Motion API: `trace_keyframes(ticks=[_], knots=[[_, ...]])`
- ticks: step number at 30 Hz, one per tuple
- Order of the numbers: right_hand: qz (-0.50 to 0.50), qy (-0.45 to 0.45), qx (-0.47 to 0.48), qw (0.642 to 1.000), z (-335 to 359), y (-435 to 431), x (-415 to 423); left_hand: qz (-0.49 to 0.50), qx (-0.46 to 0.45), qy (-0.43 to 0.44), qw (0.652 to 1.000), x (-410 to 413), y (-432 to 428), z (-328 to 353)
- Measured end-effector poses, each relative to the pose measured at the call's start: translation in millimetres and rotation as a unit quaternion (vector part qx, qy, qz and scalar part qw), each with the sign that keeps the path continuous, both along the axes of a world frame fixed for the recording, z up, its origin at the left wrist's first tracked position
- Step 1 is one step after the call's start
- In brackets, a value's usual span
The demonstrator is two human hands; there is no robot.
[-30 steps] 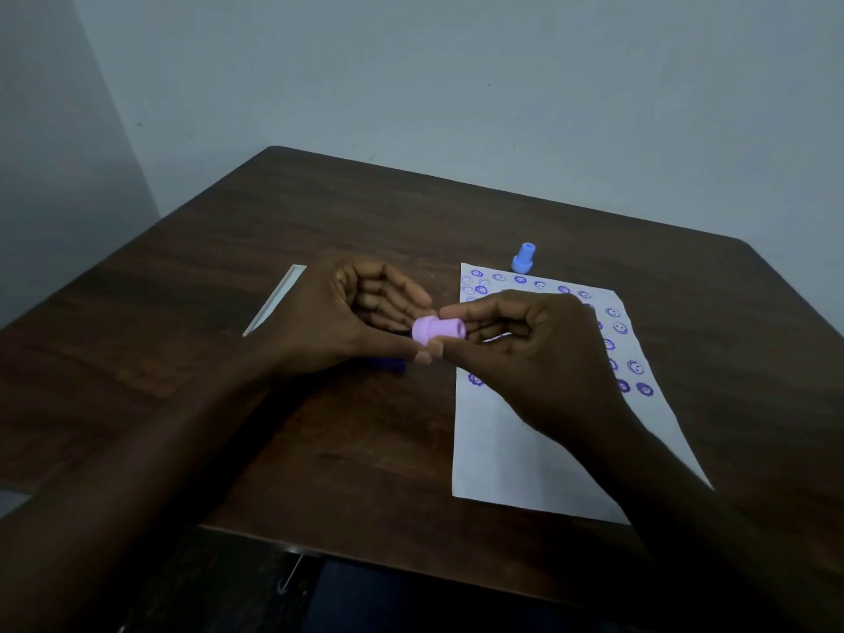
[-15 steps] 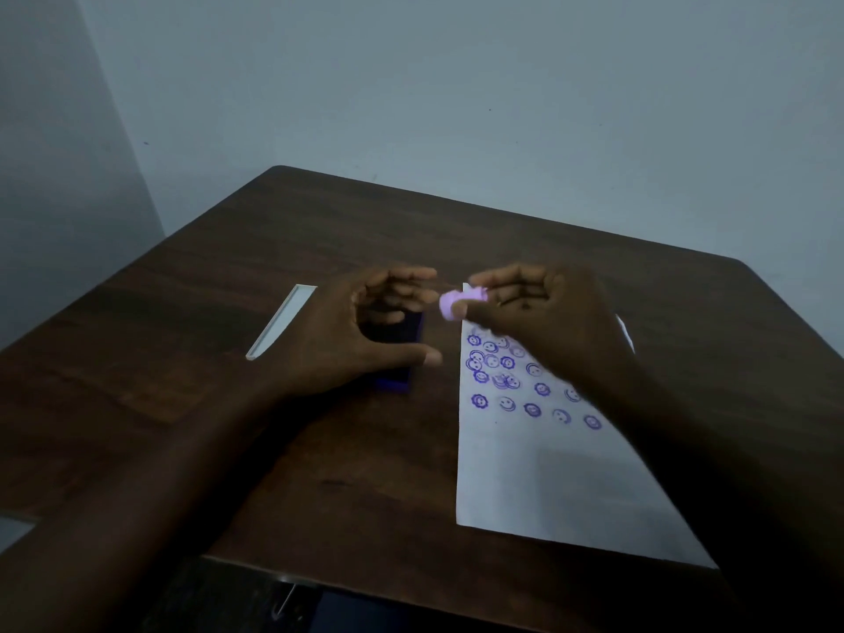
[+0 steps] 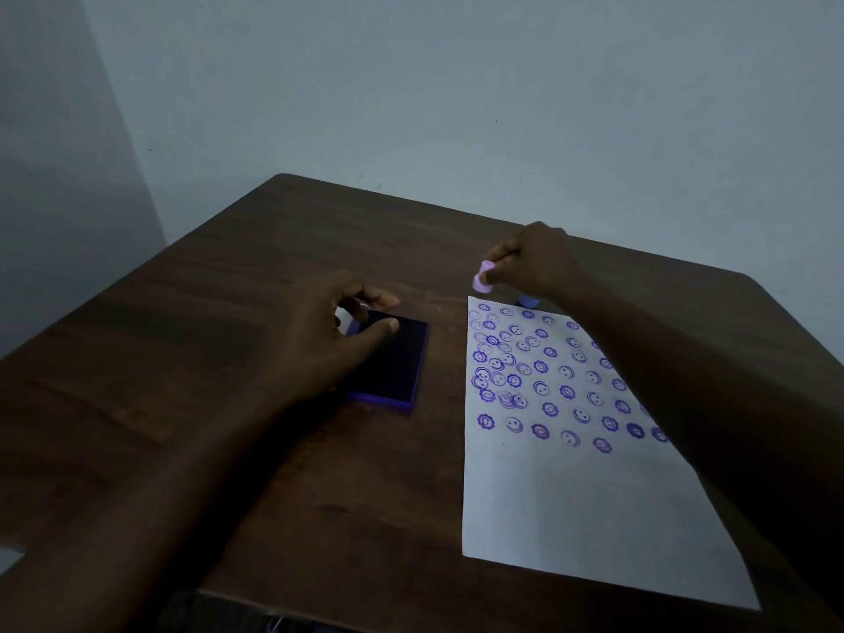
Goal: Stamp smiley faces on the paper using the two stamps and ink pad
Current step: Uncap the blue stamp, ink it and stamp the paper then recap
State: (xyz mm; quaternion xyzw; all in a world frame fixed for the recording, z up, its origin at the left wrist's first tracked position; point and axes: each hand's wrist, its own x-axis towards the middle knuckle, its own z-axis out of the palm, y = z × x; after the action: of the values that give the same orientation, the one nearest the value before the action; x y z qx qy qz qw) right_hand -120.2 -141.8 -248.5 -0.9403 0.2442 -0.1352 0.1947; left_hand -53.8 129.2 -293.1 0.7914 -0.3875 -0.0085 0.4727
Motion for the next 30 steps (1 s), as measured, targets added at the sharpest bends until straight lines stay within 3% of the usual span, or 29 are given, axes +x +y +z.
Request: trace_keyframes(ticks=[15,20,25,30], knots=[[-0.011,0.003,-0.016,1.000,-11.3,-9.7,1.4,-0.006,0.013,-0.017,1.000,-0.4,0.7,1.7],[-0.065,-0.049,0.004,0.997,10.3,-24.4,-12.2,-0.012,0.015,-0.006,1.000,-2.1,1.6,2.3],[-0.072,0.043,0.017,0.996,1.3,-35.4,-29.3,-0.017,0.005,0.019,1.000,-7.8,1.1,5.7],[-0.052,0.042,-0.005,0.998,-11.5,-37.8,-29.1,-0.026,-0.002,0.031,0.999,-8.8,4.8,6.0]])
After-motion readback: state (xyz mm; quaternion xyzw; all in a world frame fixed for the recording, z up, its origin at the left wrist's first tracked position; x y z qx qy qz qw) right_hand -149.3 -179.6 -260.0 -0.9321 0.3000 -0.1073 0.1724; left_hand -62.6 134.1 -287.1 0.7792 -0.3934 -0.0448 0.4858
